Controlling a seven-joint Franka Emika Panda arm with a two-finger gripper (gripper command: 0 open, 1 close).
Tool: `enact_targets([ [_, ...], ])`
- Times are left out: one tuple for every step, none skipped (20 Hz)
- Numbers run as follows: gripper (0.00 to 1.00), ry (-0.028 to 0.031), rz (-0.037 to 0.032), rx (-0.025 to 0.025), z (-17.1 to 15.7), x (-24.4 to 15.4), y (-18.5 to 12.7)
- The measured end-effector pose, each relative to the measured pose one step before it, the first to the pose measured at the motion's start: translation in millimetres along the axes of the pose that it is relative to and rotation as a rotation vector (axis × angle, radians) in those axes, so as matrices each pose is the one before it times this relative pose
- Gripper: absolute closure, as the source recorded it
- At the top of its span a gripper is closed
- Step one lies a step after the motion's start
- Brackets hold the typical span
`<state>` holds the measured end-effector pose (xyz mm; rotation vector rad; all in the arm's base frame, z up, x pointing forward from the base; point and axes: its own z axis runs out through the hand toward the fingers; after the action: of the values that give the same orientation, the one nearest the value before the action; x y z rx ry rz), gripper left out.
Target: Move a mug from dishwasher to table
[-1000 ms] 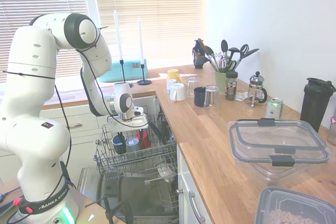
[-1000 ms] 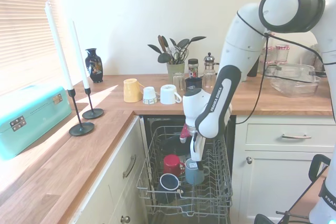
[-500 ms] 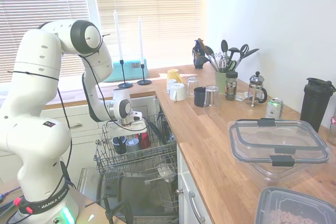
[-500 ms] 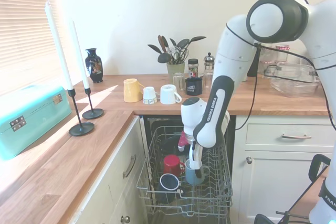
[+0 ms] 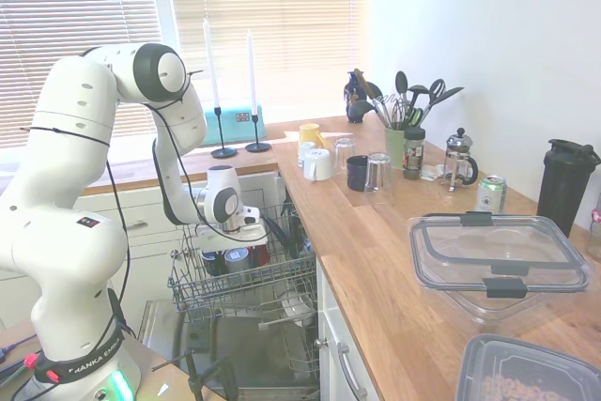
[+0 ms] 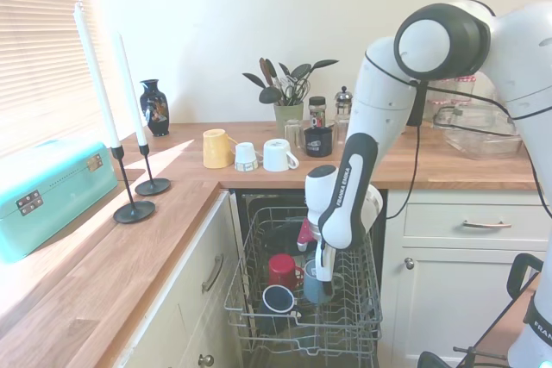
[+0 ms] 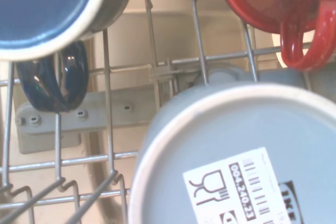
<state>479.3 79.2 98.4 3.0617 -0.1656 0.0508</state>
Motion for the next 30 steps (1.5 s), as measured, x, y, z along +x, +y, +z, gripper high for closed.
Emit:
enact_targets([
  [0.00,-0.00147,-0.00134,0.00209,1.63,-0.16,1.16],
  [0.00,-0.00092,-0.00169,0.00150,1.34,-0.10,1.08],
  [0.00,-0.00068,-0.00129,0.00187,1.26,-0.03,1.13],
  [0.00,-0.00040,0.00062,0.00215,0.90,0.01,0.80],
  [0.00,-0.00001,-0.00110,0.00150,0.40,0.07,0.45],
  [0.00,0.00044,-0.00156,0.00119,0.13,0.12,0.25],
  [0.00,0.00013,-0.00144,0.00134,0.09,0.17,0.40],
  [0.00,-0.00004,-0.00251,0.00090,0.15,0.11,0.43],
  [0.00,0.00017,-0.00335,0.00038,0.11,0.09,0.35],
  [0.00,0.00023,-0.00282,0.00018,0.16,0.03,0.22],
  [0.00,0.00048,-0.00224,-0.00001,0.25,0.01,0.25],
  [0.00,0.00057,-0.00161,-0.00067,0.40,0.04,0.58],
  [0.00,0.00084,-0.00173,-0.00149,0.71,0.08,1.06],
  [0.00,0.00154,-0.00269,-0.00214,1.16,0.10,1.30],
  [0.00,0.00221,-0.00243,-0.00175,1.43,0.04,0.92],
  [0.00,0.00358,-0.00201,-0.00143,1.54,-0.11,0.25],
  [0.00,0.00209,-0.00252,-0.00269,1.67,-0.09,-0.34],
  [0.00,0.00105,-0.00310,-0.00196,1.59,-0.42,-0.78],
  [0.00,0.00076,-0.00312,-0.00074,1.44,-0.76,-1.08],
  [0.00,0.00073,-0.00101,0.00002,1.13,-0.53,-0.44],
  [1.00,0.00123,0.00153,0.00037,0.79,-0.19,0.17],
  [1.00,0.00061,0.00433,0.00078,0.61,-0.05,0.44],
  [1.00,-0.00025,0.00357,0.00074,0.67,-0.11,0.55],
  [1.00,-0.00049,-0.00019,0.00015,0.75,-0.27,0.23],
  [1.00,-0.00053,-0.00027,-0.00012,0.97,-0.41,0.15],
  [1.00,0.00056,0.00000,0.00018,1.09,-0.39,0.13],
  [1.00,-0.00014,0.00010,-0.00008,1.02,-0.43,0.11],
  [1.00,-0.00058,0.00019,-0.00015,0.53,-0.28,-0.05],
  [1.00,0.00026,0.00027,0.00017,-0.05,0.08,-0.17],
  [1.00,0.00066,0.00005,0.00020,-0.13,0.34,-0.17],
])
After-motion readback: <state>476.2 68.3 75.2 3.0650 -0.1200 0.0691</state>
